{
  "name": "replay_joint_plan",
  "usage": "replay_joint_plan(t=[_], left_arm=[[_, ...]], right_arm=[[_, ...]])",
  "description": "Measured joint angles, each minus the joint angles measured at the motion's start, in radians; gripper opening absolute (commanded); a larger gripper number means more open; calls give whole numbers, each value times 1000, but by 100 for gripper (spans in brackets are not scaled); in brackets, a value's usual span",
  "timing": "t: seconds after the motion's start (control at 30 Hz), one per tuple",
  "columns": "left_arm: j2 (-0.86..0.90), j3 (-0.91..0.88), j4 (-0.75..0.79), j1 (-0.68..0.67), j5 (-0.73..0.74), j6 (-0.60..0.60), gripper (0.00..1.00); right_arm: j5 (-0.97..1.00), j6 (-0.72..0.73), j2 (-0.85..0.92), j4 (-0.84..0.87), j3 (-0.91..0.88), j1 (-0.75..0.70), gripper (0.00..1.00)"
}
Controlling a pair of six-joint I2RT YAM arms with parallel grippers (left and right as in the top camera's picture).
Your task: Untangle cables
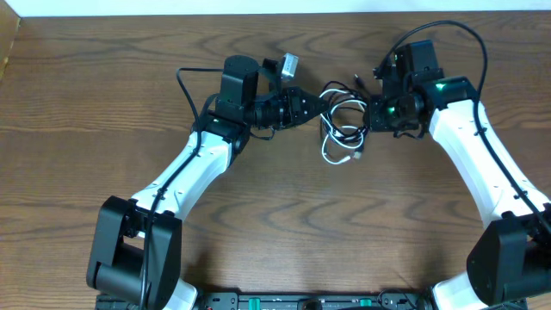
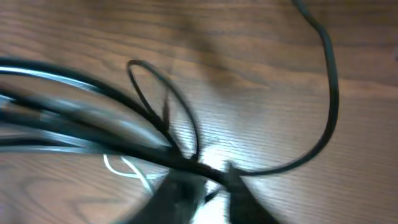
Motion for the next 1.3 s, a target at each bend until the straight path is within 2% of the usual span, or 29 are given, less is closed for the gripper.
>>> replay_joint_plan(t=[0.13, 0.3, 0.37, 0.5, 0.63, 0.7, 0.8, 0.9, 1.13, 1.3], left_arm=[[0, 0, 3, 2, 16, -7, 7], [0, 0, -42, 34, 19, -5, 7], [0, 1, -103, 70, 1, 25, 7], [-2, 4, -284, 103, -77, 124, 7], [-3, 6, -454, 99, -173, 264, 8], [-3, 6, -459, 99, -203, 312, 30], [-3, 6, -435, 95, -219, 343, 51], [-3, 6, -402, 77, -229, 353, 61], [-3, 6, -311, -12, -259, 360, 64], [-3, 6, -287, -43, -311, 368, 55]], right_arm=[[42, 26, 0, -5, 0, 5, 1], [289, 97, 0, -120, -2, -6, 1], [412, 121, 0, -142, -4, -26, 1], [462, 134, 0, -126, -5, -44, 1], [348, 80, 1, -76, -6, -44, 1], [253, 39, 1, -58, -6, -44, 1], [150, 2, 1, -53, -6, -44, 1], [51, -30, 1, -51, -6, -44, 1], [-132, -124, 1, -60, -6, -44, 1], [-227, -188, 1, -70, -6, -44, 1]])
